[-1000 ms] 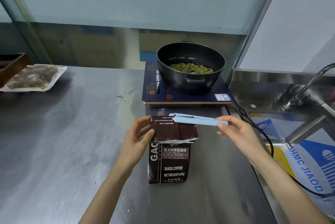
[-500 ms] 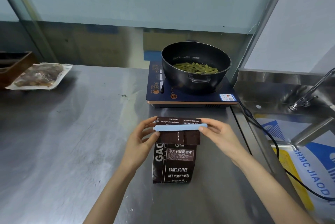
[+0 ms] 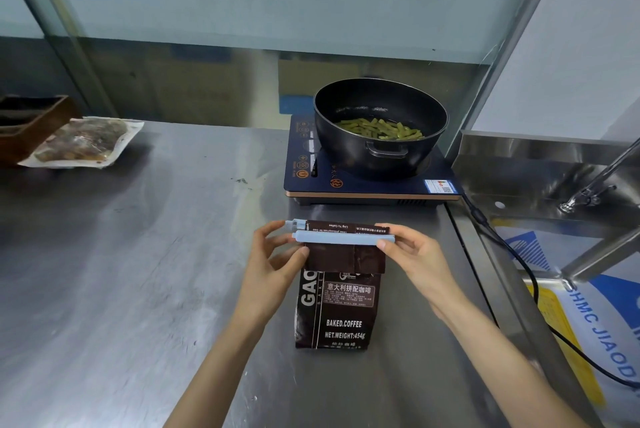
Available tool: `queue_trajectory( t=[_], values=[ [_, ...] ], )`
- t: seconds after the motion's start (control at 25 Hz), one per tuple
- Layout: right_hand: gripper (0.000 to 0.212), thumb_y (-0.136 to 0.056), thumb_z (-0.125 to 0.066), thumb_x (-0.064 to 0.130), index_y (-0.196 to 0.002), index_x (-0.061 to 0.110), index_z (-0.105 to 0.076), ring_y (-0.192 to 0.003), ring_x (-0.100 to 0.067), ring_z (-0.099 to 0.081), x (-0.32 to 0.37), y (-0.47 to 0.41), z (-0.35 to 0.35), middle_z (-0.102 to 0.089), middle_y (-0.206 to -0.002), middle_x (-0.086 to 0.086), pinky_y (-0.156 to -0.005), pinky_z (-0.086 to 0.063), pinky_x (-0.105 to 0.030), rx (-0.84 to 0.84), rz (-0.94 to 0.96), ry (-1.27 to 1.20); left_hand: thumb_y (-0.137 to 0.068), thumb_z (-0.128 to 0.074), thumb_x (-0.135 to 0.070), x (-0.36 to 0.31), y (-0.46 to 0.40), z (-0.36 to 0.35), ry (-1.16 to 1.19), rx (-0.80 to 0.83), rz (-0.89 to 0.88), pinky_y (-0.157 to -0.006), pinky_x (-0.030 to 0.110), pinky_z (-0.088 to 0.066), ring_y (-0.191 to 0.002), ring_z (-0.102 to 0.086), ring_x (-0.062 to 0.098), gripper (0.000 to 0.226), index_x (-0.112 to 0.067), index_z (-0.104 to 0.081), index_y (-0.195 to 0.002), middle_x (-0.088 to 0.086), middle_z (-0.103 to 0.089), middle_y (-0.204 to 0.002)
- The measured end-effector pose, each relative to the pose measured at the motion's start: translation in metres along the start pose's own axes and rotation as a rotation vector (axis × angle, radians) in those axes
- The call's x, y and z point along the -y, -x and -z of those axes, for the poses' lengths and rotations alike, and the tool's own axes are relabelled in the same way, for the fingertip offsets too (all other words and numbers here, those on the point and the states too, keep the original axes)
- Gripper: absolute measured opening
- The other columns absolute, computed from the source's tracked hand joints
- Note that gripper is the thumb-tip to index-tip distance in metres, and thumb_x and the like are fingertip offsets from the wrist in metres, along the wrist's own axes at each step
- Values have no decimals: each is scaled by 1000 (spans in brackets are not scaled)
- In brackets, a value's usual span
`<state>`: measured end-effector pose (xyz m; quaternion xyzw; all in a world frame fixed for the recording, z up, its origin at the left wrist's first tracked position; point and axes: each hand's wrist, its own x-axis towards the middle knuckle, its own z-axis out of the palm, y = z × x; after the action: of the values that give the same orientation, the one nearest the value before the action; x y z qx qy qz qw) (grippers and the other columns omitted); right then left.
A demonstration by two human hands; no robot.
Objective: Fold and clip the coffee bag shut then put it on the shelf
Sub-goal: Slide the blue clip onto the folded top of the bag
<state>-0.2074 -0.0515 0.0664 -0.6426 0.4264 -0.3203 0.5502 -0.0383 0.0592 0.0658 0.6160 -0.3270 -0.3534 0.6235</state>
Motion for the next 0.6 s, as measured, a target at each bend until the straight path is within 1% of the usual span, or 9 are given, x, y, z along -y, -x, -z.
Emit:
queue_trajectory(
  t=[0.08,0.16,0.24,0.28,0.32,0.36,0.4,0.48,0.6],
  values=[
    [24,-82,-59,7,-103,19,-62,-77,20,-59,1,0,0,-63,-94,16,-64,-44,1,10,-1,19,-81,-59,-10,-2,0,0,-7,-43,32,-55,1,-44,-65,-61,-14,45,-25,-35,-117,-6,-52,-101],
    [23,-82,-59,7,-101,20,-61,-77,20,-59,2,0,0,-63,-92,16,-63,-43,2,14,2,24,-81,-60,-18,-4,0,0,-43,-55,77,-58,5,-46,-68,-58,-12,54,-25,-33,-127,-7,-49,-113],
    [22,-82,-59,7,-97,23,-61,-77,18,-59,2,1,0,-62,-92,16,-62,-44,1,12,11,27,-82,-59,-24,-5,-2,1,-87,-49,107,-69,13,-43,-76,-51,-13,58,-23,-32,-133,-10,-44,-121],
    [23,-82,-60,7,-95,25,-61,-77,18,-59,2,1,0,-62,-92,16,-62,-44,1,12,15,29,-82,-58,-26,-6,-3,1,-102,-39,115,-76,18,-40,-78,-48,-13,57,-22,-33,-134,-11,-44,-122],
    [23,-82,-60,7,-92,27,-61,-77,18,-59,1,1,0,-63,-92,15,-61,-44,1,14,21,26,-83,-57,-27,-6,-4,1,-111,-27,118,-79,20,-39,-80,-49,-12,55,-21,-35,-133,-12,-45,-121],
    [24,-81,-60,6,-90,29,-61,-77,18,-59,2,1,0,-63,-92,15,-61,-44,1,16,27,18,-83,-57,-27,-6,-5,1,-112,-11,112,-76,17,-41,-79,-52,-11,50,-21,-40,-130,-13,-49,-117],
    [24,-81,-60,7,-88,30,-61,-77,19,-59,2,2,1,-63,-93,15,-62,-44,1,18,31,19,-84,-56,-26,-5,-6,1,-104,3,99,-70,10,-43,-76,-56,-11,44,-22,-44,-125,-15,-54,-110],
    [24,-81,-61,7,-89,30,-61,-78,19,-59,1,2,1,-63,-93,15,-62,-44,1,27,39,32,-84,-56,-23,-2,-8,1,-77,14,71,-60,1,-46,-71,-59,-16,31,-23,-52,-115,-19,-59,-97],
    [23,-82,-60,10,-99,25,-62,-85,9,-62,4,0,1,-65,-101,5,-68,-45,0,28,60,88,-84,-57,-23,3,-9,3,-50,1,57,-64,1,-47,-73,-61,-14,24,-22,-57,-107,-19,-61,-97]
  ],
)
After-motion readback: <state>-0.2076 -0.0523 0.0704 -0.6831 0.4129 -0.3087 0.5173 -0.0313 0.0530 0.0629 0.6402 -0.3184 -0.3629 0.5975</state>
